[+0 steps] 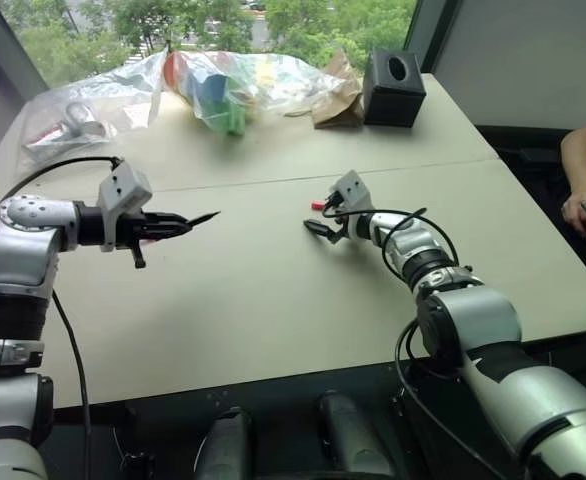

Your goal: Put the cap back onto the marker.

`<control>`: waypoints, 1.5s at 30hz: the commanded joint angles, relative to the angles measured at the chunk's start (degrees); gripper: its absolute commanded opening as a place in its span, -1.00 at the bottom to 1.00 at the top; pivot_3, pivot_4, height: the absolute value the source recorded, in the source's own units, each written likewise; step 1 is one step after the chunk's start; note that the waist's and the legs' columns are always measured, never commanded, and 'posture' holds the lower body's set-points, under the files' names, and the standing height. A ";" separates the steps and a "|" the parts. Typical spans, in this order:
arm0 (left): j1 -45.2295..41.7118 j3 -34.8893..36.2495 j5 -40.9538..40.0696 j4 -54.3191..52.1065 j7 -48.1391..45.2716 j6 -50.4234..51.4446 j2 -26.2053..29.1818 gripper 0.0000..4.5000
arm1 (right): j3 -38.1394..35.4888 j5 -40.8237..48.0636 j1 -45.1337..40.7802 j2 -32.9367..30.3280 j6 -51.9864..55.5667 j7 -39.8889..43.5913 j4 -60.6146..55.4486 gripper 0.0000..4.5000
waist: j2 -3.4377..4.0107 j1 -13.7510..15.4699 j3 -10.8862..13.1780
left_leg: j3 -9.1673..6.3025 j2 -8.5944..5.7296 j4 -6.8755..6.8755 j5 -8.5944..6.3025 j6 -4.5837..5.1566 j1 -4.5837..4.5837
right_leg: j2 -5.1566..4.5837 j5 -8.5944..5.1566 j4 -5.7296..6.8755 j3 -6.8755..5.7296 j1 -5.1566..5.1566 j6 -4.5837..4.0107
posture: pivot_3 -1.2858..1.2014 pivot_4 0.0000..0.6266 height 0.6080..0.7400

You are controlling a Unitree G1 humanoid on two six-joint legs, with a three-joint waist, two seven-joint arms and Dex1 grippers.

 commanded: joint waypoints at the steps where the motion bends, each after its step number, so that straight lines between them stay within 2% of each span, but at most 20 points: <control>1: 0.03 1.83 -1.20 -1.90 0.73 0.06 0.70 -1.00 | -0.96 0.10 -0.51 0.49 -0.65 -0.07 -0.29 0.76 | 0.00 0.00 0.00 | 0.00 0.00 0.00 0.00 0.00 0.00 | 0.00 0.00 0.00 0.00 0.00 0.00 | 0.03 -0.52 0.99; 5: 0.18 1.75 -1.52 -2.12 1.52 0.14 0.54 -1.00 | -0.88 -0.25 -0.57 0.66 -0.59 -1.55 -0.26 -0.02 | 0.00 0.01 0.00 | 0.00 0.00 0.00 0.00 0.00 0.00 | 0.00 0.00 0.00 0.00 0.00 0.00 | 0.03 -0.52 0.99; 27: 1.70 2.21 -2.65 -3.00 4.42 0.40 0.59 -1.00 | -3.93 -0.06 -1.52 2.54 1.14 -6.13 0.03 -0.02 | 0.00 -0.05 0.00 | 0.00 0.00 -0.01 0.00 0.00 0.00 | 0.00 0.00 0.00 0.00 0.00 0.00 | 0.03 -0.52 0.99; 30: 2.02 2.32 -2.81 -3.37 4.68 0.70 0.70 -1.00 | -4.05 -0.23 -1.35 2.68 1.27 -6.24 0.07 -0.41 | 0.00 -0.05 0.00 | 0.00 0.00 -0.01 0.00 0.00 0.01 | 0.00 0.00 0.00 0.00 0.00 0.00 | 0.03 -0.52 0.99; 32: 2.06 2.40 -2.94 -3.51 4.79 0.93 0.80 -1.00 | -4.04 -0.33 -1.22 2.65 1.27 -6.16 0.08 -0.86 | 0.00 -0.05 0.00 | 0.00 0.00 -0.01 0.00 0.00 0.01 | 0.00 0.00 0.00 0.00 0.00 0.00 | 0.03 -0.52 0.99; 33: 2.04 2.45 -3.01 -3.54 4.83 1.04 0.82 -1.00 | -4.06 -0.35 -1.16 2.61 1.27 -6.12 0.08 -0.99 | 0.00 -0.05 0.00 | 0.00 0.00 -0.01 0.00 0.00 0.01 | 0.00 0.00 0.00 0.00 0.00 0.00 | 0.03 -0.52 0.99; 40: 0.91 1.98 -3.23 -2.61 4.60 0.90 0.11 -1.00 | -2.10 -2.36 -1.20 1.69 -0.50 -6.58 -0.29 -0.99 | 0.00 -0.04 0.00 | 0.00 0.00 -0.01 0.00 0.00 0.01 | 0.00 0.00 0.00 0.00 0.01 0.00 | 0.03 -0.52 0.99; 43: -3.42 0.10 -2.46 1.95 3.53 -1.16 -2.17 -1.00 | 2.65 -6.70 -2.51 -0.38 -3.34 -4.80 -1.25 -0.99 | 0.00 0.21 0.00 | 0.00 -0.01 -0.01 0.00 0.00 0.01 | 0.00 0.00 0.00 0.00 0.02 0.00 | 0.03 -0.52 0.99; 45: -7.50 -1.66 -1.44 6.37 1.79 -3.34 -4.31 -1.00 | 3.74 -6.87 -3.71 -2.02 -4.12 -0.10 -2.29 -0.99 | 0.00 0.41 0.00 | -0.01 -0.02 0.02 0.04 -0.06 0.00 | 0.00 0.01 0.00 -0.02 0.03 0.00 | 0.03 -0.52 0.99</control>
